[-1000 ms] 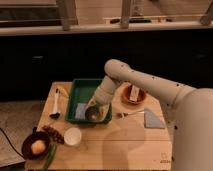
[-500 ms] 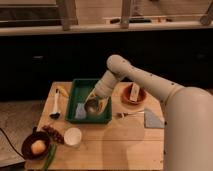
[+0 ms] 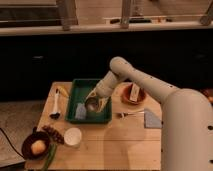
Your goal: Stack cups into tray
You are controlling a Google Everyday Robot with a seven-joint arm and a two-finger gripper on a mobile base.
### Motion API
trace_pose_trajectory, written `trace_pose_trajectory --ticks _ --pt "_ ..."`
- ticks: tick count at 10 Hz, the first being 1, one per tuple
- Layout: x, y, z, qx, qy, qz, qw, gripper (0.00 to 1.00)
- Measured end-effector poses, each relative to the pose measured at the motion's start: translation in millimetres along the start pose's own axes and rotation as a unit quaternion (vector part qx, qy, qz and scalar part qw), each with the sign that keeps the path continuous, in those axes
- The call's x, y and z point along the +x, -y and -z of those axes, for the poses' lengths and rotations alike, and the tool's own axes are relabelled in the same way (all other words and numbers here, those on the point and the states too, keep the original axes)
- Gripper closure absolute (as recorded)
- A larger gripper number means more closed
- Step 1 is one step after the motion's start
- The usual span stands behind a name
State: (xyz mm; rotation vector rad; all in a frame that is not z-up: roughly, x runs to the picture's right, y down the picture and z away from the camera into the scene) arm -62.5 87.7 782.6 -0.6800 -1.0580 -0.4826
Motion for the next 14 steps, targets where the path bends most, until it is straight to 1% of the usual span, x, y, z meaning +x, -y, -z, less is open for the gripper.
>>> trace_pose_trajectory --ticks 2,5,9,10,13,14 --pt "8 6 -4 0.01 0.005 -0.008 0.9999 1.0" --pt "22 16 -10 0.031 0.021 -0.022 0.9991 1.0" --pt "41 26 -24 0.046 0.04 -0.04 0.9973 0.99" --pt "47 26 -27 0.047 0.046 -0.049 0.9966 0.92" --pt "57 29 -32 0.049 0.057 -0.065 0.995 0.62" --pt "60 29 -33 0.049 0.059 -0.069 0.9947 0.54"
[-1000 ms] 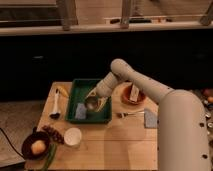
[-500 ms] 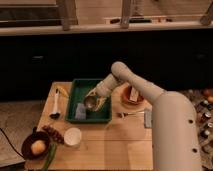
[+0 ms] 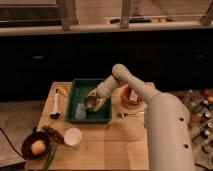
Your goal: Stack cups into tray
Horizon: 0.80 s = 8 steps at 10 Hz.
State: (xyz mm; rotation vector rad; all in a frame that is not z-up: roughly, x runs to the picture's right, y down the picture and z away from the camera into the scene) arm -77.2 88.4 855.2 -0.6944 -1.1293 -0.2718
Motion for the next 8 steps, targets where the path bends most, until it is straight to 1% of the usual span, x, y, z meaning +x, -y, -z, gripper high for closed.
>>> trace_pose_trajectory --ticks 3,4,8 --pt "5.6 1.2 -0.3 0.0 0.005 -0.007 1.0 0.24" --pt "6.3 1.6 0.0 -0.001 0.005 -0.008 1.0 0.2" --pt "4.1 4.8 -0.8 -0.005 0.005 -0.008 0.9999 0.2"
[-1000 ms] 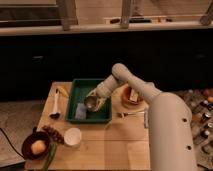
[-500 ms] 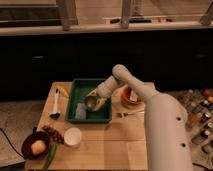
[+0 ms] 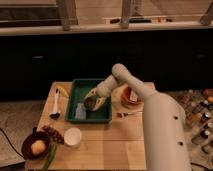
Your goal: Stack cups into tray
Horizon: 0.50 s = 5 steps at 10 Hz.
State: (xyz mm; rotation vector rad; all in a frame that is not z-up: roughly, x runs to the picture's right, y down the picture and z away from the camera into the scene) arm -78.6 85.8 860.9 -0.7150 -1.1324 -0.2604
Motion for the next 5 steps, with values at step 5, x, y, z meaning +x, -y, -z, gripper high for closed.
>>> trace_pose_trajectory --ticks 5 --pt "-4.0 0.2 3.1 -0.002 -0.003 0.006 1.0 0.2"
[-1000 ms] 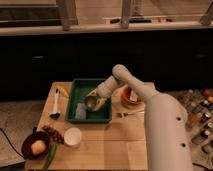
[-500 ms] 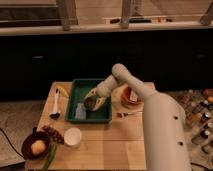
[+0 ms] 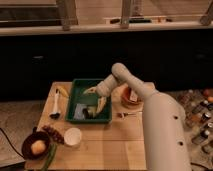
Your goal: Stack cups into tray
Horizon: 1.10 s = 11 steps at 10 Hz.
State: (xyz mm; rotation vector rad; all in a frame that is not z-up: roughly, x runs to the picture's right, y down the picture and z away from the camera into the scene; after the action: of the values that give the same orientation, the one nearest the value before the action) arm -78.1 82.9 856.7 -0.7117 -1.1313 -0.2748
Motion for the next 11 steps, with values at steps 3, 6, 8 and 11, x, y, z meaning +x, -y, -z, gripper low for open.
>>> trace_pose_trajectory --ticks 3,6,8,11 --pt "-11 1 10 0.0 -0.008 0.009 0.9999 0.2" --pt "-24 4 21 -0.002 -0.017 0.013 0.9998 0.2" --pt "-28 3 24 -0.006 -0.018 0.014 0.9997 0.2" --pt "-34 4 28 -0.011 -0.019 0.016 0.9996 0.2"
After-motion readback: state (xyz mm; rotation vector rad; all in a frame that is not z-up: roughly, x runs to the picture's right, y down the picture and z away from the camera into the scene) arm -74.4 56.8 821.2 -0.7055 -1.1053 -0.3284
